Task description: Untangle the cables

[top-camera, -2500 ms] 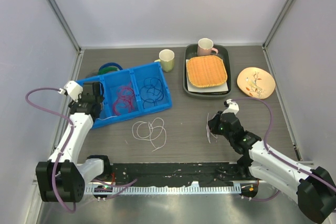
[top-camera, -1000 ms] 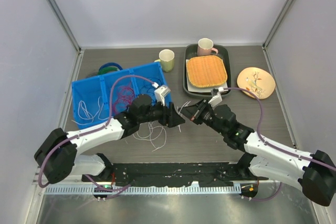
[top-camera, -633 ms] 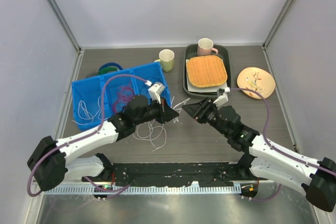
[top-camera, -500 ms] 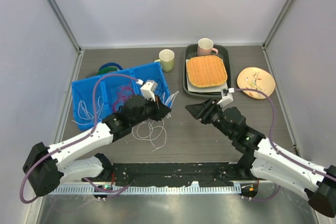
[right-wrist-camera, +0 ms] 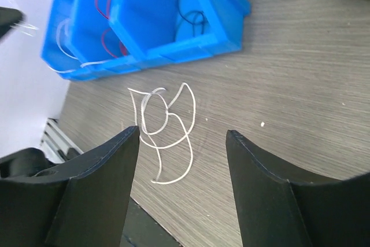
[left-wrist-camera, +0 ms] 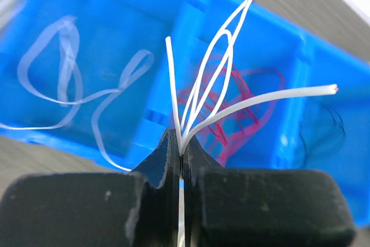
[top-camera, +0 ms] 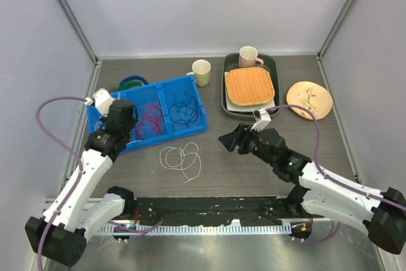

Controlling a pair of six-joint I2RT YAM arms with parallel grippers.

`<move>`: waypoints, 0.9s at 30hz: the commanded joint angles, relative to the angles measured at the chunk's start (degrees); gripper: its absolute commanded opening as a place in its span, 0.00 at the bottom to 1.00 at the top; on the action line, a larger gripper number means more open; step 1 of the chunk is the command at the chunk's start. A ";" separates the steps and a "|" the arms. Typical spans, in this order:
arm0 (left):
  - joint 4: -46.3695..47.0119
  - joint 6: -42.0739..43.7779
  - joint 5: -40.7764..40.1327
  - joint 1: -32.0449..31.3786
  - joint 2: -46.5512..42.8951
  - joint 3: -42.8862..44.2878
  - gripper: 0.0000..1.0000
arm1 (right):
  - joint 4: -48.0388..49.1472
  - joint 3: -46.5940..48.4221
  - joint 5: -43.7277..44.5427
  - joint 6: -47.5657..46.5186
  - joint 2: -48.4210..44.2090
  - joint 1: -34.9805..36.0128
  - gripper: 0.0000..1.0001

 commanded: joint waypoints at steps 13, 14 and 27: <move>-0.45 0.62 14.70 25.48 5.02 -0.58 0.77 | 4.84 0.87 2.87 -5.58 8.50 0.28 0.68; -0.19 0.80 15.85 25.48 2.99 -0.94 0.82 | 4.40 0.96 3.14 -5.93 7.98 0.37 0.69; 7.36 -3.06 34.76 16.11 -13.47 -6.30 1.00 | -12.98 -0.10 20.25 -5.50 -9.06 0.19 0.79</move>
